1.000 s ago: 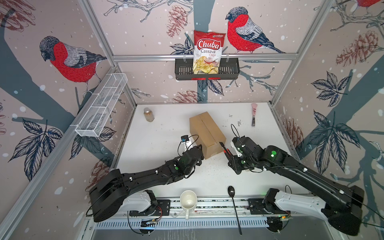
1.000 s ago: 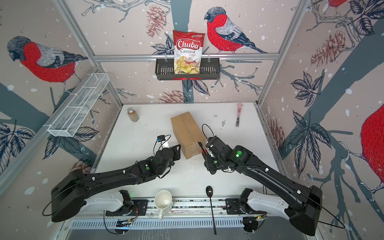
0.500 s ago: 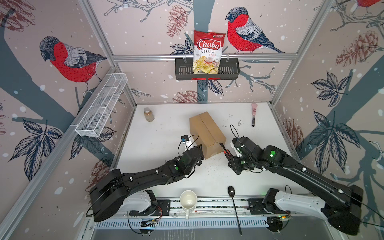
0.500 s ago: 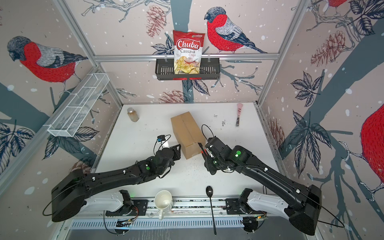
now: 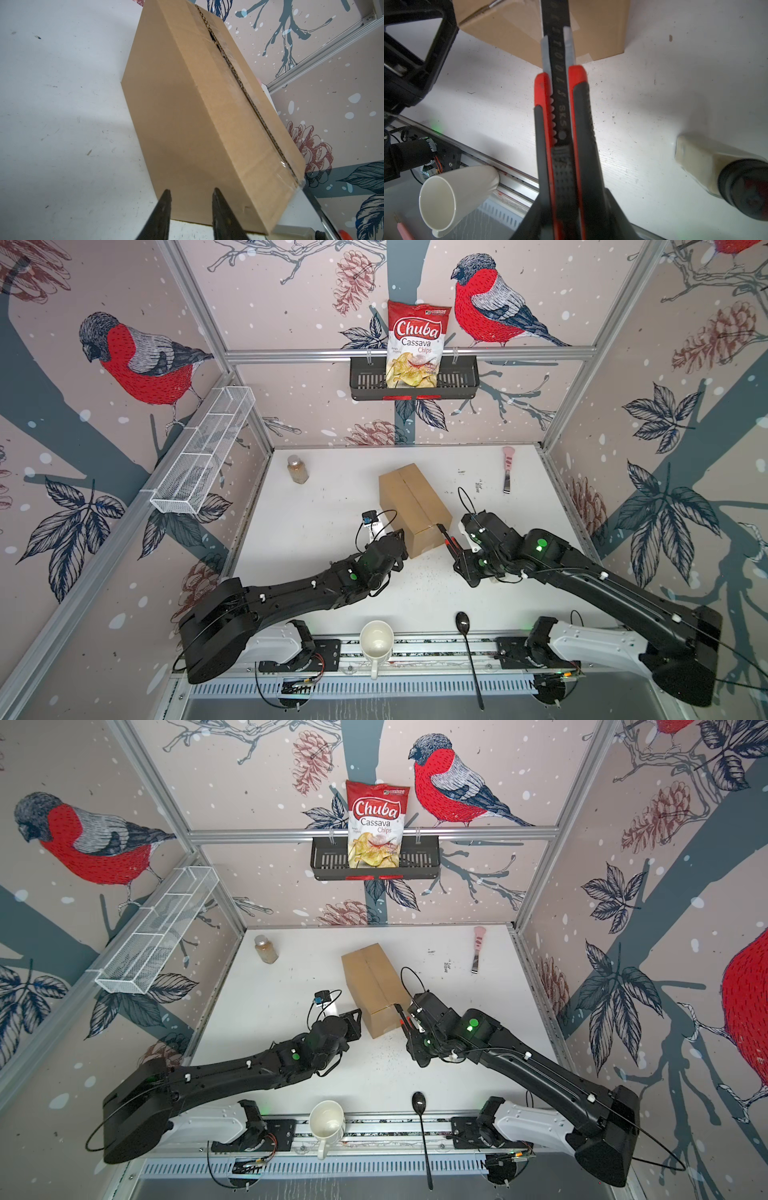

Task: Unpack the express box

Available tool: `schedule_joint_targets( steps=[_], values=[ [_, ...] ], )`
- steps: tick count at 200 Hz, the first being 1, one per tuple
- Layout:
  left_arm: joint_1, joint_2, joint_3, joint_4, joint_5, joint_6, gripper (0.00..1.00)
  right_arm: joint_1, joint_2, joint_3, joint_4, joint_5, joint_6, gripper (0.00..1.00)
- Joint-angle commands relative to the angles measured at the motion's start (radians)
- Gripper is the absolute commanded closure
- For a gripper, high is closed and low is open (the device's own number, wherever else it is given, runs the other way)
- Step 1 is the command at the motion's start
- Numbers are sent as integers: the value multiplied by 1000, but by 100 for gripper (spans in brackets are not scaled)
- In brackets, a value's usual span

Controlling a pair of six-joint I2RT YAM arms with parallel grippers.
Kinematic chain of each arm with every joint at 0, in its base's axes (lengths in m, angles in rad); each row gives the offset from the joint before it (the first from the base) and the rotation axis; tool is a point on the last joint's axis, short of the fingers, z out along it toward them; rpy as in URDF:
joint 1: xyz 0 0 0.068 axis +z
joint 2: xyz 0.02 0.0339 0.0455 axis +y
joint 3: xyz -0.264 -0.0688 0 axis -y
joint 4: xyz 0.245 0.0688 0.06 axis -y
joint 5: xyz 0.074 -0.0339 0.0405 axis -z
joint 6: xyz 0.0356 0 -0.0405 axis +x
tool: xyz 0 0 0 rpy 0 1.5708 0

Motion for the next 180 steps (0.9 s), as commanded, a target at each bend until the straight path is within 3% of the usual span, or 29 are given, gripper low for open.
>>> schedule_joint_targets(
  steps=[1, 180],
  values=[
    [-3, 0, -2, 31, 3, 2, 65, 2, 7, 10, 17, 5, -10, 99],
    [-2, 93, 68, 107, 28, 45, 66, 26, 54, 29, 37, -18, -30, 99]
  ],
)
